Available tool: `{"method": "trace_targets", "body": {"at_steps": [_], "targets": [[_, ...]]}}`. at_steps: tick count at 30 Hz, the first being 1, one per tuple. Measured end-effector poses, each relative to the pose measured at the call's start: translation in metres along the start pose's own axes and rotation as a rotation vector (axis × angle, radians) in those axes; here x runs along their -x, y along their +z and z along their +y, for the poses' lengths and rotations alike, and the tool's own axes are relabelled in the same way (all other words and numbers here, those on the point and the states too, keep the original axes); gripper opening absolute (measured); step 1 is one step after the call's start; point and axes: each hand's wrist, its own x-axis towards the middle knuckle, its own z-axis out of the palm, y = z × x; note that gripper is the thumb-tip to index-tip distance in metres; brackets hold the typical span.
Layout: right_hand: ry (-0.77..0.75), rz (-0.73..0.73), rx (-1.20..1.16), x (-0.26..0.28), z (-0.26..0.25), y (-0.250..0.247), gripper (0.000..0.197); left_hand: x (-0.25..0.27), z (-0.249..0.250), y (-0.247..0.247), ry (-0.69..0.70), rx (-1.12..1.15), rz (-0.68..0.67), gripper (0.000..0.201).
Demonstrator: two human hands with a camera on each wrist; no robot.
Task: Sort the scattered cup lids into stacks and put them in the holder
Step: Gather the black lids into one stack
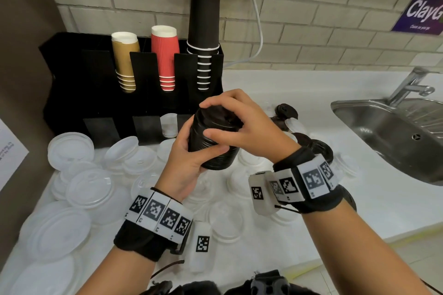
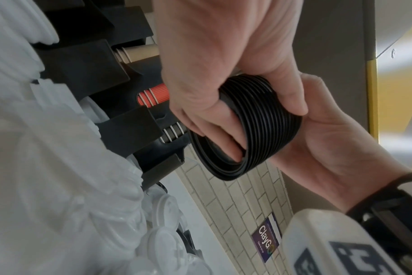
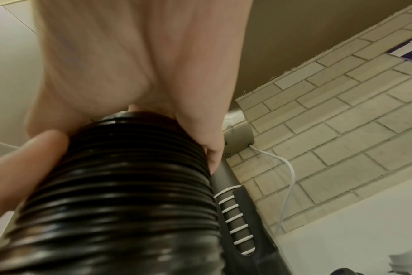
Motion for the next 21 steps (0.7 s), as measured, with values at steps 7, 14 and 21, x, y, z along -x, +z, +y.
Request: {"method": "trace_targets", "body": {"at_steps": [7, 14, 21], "targets": [[0.002, -0.054, 0.048, 0.007, 0.003, 0.0, 0.043, -0.003, -0.001, 0.001, -0.005, -0.001, -0.007, 0.081], [-0.033, -0.035, 0.138, 0.014, 0.0, -0.001, 0.054, -0.005, -0.006, -0.001, -0.007, 0.036, 0.016, 0.082], [0.234, 0.27, -0.07, 0.033, 0.033, -0.055, 0.034, -0.009, -0.009, -0.001, -0.004, 0.026, 0.032, 0.088]]}}
